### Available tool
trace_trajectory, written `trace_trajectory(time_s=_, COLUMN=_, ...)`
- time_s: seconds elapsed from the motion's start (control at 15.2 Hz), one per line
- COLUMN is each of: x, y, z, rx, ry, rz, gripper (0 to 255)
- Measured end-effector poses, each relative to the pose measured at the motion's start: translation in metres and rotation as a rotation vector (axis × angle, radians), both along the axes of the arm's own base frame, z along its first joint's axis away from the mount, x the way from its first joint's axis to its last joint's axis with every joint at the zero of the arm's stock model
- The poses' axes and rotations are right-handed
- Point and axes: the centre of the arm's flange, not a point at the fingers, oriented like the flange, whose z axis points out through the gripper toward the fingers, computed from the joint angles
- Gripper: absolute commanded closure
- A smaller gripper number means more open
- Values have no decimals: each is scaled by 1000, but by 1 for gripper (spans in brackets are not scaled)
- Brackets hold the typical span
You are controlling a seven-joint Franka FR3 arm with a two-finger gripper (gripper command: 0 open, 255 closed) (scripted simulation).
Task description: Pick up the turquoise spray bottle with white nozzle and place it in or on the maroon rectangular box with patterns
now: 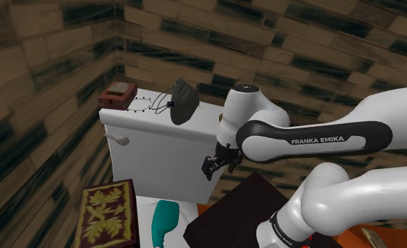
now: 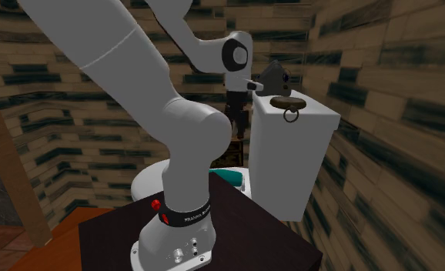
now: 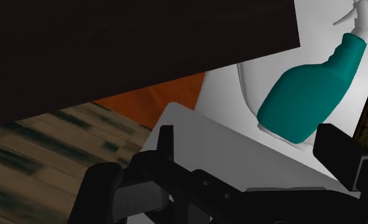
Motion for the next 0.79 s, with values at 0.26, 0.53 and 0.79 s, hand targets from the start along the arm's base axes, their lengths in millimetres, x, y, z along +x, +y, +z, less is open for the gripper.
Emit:
trace_trajectory(time_s=0.26, x=-2, y=31, z=-37, rx=20, ry=-6, rz=-44, gripper=0)
trace_trajectory(time_s=0.53, x=-1, y=61, z=-79, rx=39, ry=-12, rz=-88, gripper=0)
trace_trajectory(time_s=0.79, x=2, y=88, z=-117, rx=58, ry=-19, rz=-132, gripper=0)
